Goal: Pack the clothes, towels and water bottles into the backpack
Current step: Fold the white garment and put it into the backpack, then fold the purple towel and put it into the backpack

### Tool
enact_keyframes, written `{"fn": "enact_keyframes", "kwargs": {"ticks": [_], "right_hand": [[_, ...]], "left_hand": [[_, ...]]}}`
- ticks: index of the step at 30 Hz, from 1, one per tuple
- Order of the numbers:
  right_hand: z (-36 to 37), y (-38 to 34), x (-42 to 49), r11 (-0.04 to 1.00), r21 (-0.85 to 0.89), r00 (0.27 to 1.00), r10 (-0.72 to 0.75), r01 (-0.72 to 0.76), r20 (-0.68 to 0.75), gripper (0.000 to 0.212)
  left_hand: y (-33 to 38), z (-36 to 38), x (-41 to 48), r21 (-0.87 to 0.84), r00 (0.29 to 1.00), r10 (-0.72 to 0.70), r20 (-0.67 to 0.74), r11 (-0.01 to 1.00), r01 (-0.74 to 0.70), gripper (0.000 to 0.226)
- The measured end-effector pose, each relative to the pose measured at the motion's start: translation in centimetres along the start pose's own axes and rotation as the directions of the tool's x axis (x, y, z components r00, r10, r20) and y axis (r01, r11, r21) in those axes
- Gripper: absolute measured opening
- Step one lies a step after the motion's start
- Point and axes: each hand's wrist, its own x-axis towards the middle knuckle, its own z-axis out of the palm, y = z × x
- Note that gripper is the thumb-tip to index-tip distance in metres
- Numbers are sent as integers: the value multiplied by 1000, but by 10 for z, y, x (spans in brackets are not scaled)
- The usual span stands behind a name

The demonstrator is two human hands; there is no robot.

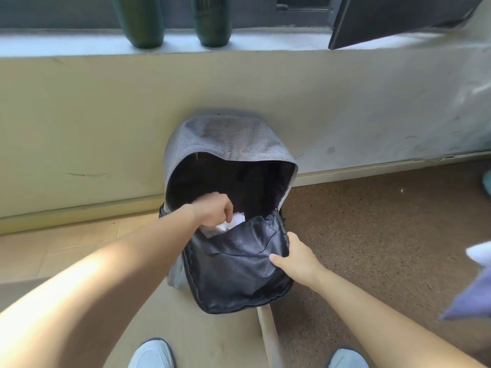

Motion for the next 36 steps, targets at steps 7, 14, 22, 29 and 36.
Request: {"fn": "enact_keyframes", "kwargs": {"ticks": [7,14,22,29,36], "right_hand": [[-60,-32,-54,970,-223,991,-118,102,-59,66],[-164,-34,-152,893,-421,956,-246,160,-158,43],[-279,25,-242,939,-344,671,-250,-8,-698,24],[-337,80,-278,974,-112,295,-50,-199,-954,29],[-350,116,-285,973,-85,245,-31,-216,-969,43]], "left_hand": [[59,-58,-50,190,960,280,-19,944,-271,40],[172,-93,-115,174,831,555,-50,824,-540,36],[298,-91,-134,-145,742,631,-227,731,-667,20],[405,-66,-121,-437,737,569,-365,594,-675,21],[511,-48,-132,-415,674,550,-494,532,-738,30]]}}
